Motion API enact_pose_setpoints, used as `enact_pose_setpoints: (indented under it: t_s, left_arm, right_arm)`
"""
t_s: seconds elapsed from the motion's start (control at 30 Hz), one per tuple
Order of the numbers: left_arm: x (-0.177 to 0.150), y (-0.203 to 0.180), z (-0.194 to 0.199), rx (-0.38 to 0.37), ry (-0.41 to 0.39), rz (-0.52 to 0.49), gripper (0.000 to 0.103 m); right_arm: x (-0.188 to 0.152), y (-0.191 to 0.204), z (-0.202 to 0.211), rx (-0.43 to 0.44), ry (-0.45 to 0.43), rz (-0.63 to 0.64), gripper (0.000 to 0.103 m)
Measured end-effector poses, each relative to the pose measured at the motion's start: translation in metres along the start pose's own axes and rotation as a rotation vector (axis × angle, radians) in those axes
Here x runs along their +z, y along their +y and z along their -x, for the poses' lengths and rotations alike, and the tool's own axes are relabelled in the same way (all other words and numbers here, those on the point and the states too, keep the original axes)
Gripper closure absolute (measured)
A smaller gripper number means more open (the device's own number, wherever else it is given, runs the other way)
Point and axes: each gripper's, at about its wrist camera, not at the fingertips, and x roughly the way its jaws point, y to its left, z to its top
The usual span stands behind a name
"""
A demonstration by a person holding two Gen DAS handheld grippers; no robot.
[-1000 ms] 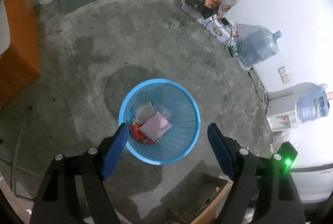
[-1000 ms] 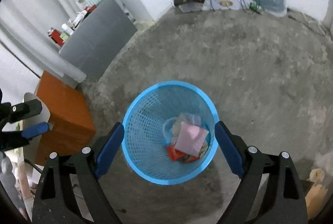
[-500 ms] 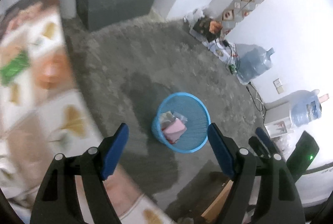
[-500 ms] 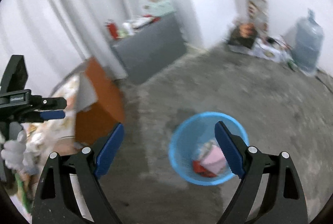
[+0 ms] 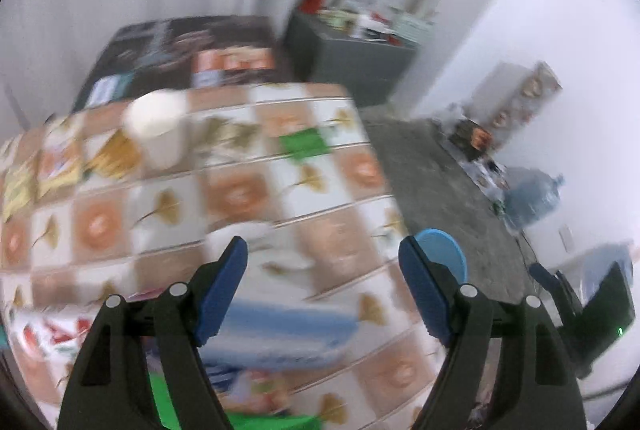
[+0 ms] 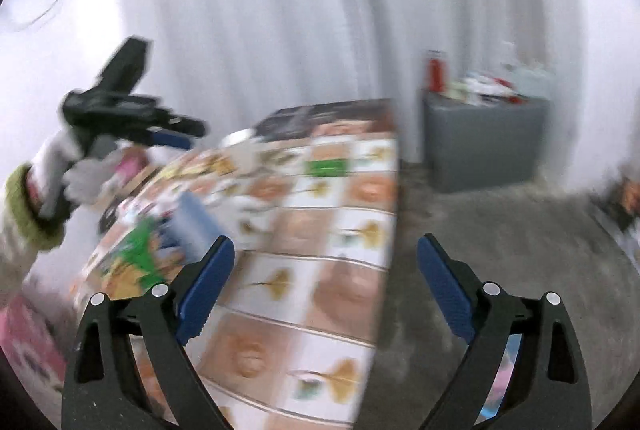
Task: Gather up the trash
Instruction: 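Bring both open tools back over the table, then grasp the blue medicine box with the right tool while the left tool grasps white tissue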
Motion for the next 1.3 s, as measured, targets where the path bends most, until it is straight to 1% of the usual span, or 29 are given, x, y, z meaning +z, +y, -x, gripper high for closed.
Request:
enact_pose_setpoints:
  t_s: [0.07,0.23,0.37,0.47,0.67,0.77,0.97,1.03,1.1,1.27,1.3]
  left_arm:
    - [-0.008,0.034,0.000,0.023,0.015,0.058,0.027]
    - [-0.026,0.081,-0.013,-0.003,0.067,0.157,0.027]
    - [-0.032,0.098,-0.029,-0.007,0.110,0.184,0.027]
    - [-0.031,0.103,-0.038,-0.022,0.129,0.202,0.027]
    - [-0.029,0.106,-0.049,-0.034,0.143,0.201,0.027]
    - [-0.027,0.108,-0.056,-0.035,0.157,0.219,0.027]
    - [-0.023,0.112,-0.068,-0.054,0.184,0.276,0.027]
    - [-0.023,0.111,-0.071,-0.058,0.190,0.283,0.027]
    - [-0.022,0.109,-0.074,-0.061,0.197,0.286,0.027]
    - [-0.023,0.103,-0.082,-0.059,0.216,0.282,0.027]
    - [-0.023,0.101,-0.084,-0.058,0.220,0.282,0.027]
  right_arm:
    - [0.006,0.020,-0.022,0.044,0.032,0.043,0.015]
    - [0.014,0.077,-0.074,0.080,0.093,0.157,0.015]
    - [0.014,0.117,-0.109,0.072,0.119,0.296,0.015]
    - [0.011,0.133,-0.130,0.061,0.145,0.365,0.015]
    - [0.000,0.154,-0.152,0.045,0.181,0.489,0.015]
    - [-0.002,0.161,-0.162,0.044,0.196,0.535,0.015]
    - [-0.007,0.166,-0.177,0.022,0.220,0.576,0.015]
    - [-0.009,0.167,-0.179,0.010,0.226,0.580,0.019]
    - [-0.010,0.164,-0.181,0.016,0.239,0.565,0.027]
    - [-0.005,0.152,-0.172,0.032,0.217,0.490,0.029]
    - [-0.005,0.150,-0.170,0.031,0.212,0.481,0.040]
